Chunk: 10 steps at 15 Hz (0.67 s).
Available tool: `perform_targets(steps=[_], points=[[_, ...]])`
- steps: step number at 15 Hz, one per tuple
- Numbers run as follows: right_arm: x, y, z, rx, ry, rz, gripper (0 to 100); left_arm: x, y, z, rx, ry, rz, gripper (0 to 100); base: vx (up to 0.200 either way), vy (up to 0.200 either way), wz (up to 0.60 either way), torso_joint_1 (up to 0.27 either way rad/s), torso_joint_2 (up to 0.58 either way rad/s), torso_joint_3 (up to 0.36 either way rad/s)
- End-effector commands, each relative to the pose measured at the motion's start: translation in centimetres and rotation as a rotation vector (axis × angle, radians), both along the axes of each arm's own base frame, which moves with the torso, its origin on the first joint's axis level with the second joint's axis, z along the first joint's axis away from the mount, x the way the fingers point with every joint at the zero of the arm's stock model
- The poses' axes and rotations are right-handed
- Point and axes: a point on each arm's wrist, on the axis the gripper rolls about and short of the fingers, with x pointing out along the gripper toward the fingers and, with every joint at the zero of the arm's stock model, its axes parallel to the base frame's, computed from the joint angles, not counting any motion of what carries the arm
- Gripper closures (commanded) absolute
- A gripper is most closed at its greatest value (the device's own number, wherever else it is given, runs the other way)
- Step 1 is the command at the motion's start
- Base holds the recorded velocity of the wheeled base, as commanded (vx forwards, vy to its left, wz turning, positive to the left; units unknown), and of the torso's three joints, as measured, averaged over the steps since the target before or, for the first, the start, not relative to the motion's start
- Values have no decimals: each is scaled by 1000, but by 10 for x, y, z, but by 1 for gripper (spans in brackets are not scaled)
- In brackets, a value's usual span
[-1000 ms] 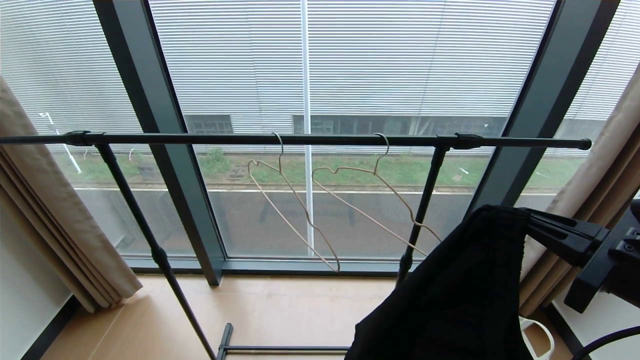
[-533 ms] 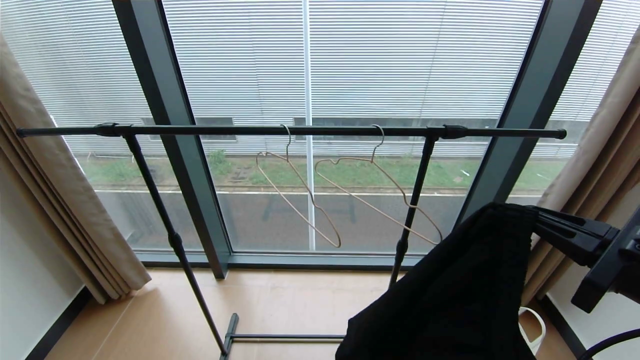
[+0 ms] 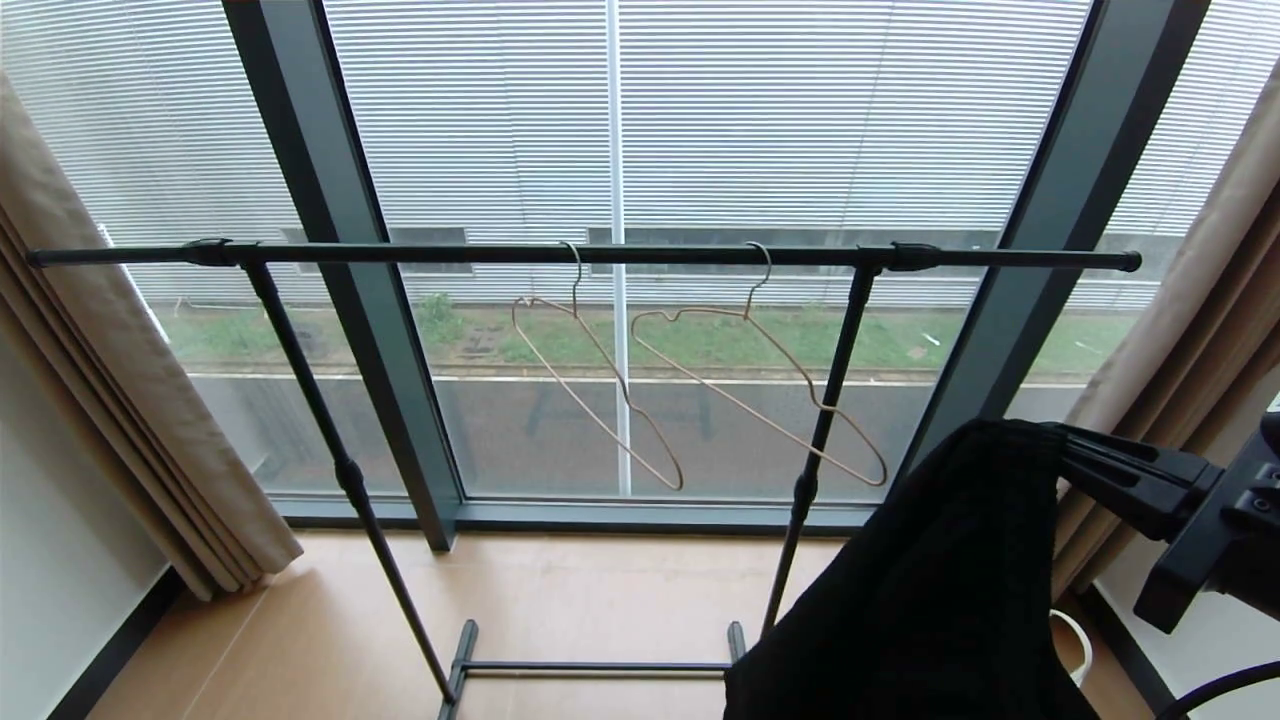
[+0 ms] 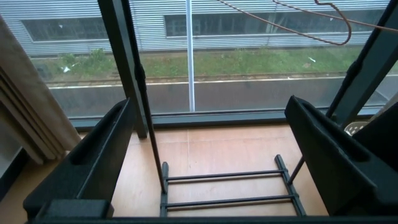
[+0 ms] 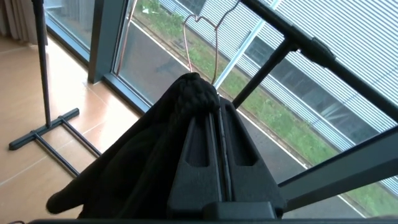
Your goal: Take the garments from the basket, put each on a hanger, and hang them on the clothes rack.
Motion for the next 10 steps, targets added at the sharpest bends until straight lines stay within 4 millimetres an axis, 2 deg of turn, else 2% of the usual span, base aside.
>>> perform_targets(steps=[1, 7, 10], points=[[0, 0, 0, 0, 0, 0, 100, 0, 0, 0, 0, 0, 0, 0, 0, 0, 0, 0, 0, 0], [-1, 3, -4, -21, 17, 16, 100, 0, 0, 0, 11, 2, -9, 0, 0, 0, 0, 0, 0, 0], [2, 17, 2, -78, 67, -74, 100, 10, 0, 3, 62, 146, -17, 0, 0, 0, 0, 0, 0, 0]])
